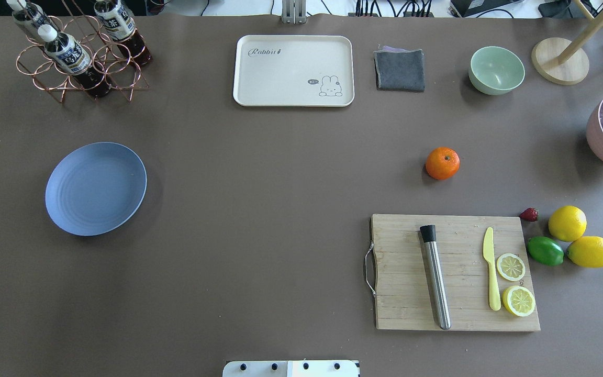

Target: Pick orange to plate

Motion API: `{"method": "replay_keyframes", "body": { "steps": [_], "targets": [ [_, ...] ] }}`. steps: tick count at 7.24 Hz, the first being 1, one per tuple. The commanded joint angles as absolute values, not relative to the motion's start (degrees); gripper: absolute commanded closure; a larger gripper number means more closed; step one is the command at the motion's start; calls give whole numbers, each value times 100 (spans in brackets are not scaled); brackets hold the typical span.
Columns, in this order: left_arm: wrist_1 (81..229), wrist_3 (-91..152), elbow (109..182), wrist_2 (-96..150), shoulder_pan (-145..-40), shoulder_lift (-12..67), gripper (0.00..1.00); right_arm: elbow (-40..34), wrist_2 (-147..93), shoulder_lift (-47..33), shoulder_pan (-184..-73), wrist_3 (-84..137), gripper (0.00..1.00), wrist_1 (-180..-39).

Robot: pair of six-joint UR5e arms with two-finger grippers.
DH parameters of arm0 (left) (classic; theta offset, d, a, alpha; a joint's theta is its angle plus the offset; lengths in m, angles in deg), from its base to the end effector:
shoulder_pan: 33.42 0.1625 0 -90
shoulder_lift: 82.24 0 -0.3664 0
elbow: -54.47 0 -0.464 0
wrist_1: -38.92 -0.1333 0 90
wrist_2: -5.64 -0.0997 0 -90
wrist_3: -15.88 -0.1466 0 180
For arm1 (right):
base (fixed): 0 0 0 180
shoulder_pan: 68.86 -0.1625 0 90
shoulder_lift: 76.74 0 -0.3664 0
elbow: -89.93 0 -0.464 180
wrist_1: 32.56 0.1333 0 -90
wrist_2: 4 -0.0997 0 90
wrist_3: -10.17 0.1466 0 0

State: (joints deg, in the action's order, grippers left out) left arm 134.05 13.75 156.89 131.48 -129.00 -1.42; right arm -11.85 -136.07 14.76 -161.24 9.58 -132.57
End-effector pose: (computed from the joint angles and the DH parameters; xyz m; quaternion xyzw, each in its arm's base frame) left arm -0.0979 -0.5137 0.6010 0.0899 0.3015 -0.0061 0.9492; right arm 0.0578 -0.5452 0.5543 0.0115 -0.3588 0.0137 0.9333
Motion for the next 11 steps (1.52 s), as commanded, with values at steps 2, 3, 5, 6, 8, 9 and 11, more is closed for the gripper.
{"method": "replay_keyframes", "body": {
  "steps": [2,3,5,6,8,9,11],
  "targets": [
    [13393,1377,15669,13159,-12887,-103,2,-1193,-13610,1484,-16124,956,0,-13240],
    [13410,1377,15634,13159,-12887,-146,2,-1176,-13610,1510,-16115,929,0,-12988],
    [13401,1377,15625,13159,-12887,-129,2,-1123,-13628,1624,-16062,938,0,-12783],
    [13410,1377,15633,13159,-12887,-121,2,-1123,-13636,1625,-16053,947,0,-12783],
    [13410,1377,15616,13159,-12878,-120,2,-1123,-13637,1616,-16009,964,0,-12775],
    [13419,1368,15625,13159,-12878,-147,2,-1149,-13637,1607,-16009,964,0,-12775],
    [13419,1359,15590,13159,-12878,-147,2,-1158,-13645,1616,-16009,964,0,-12783]
  ]
}}
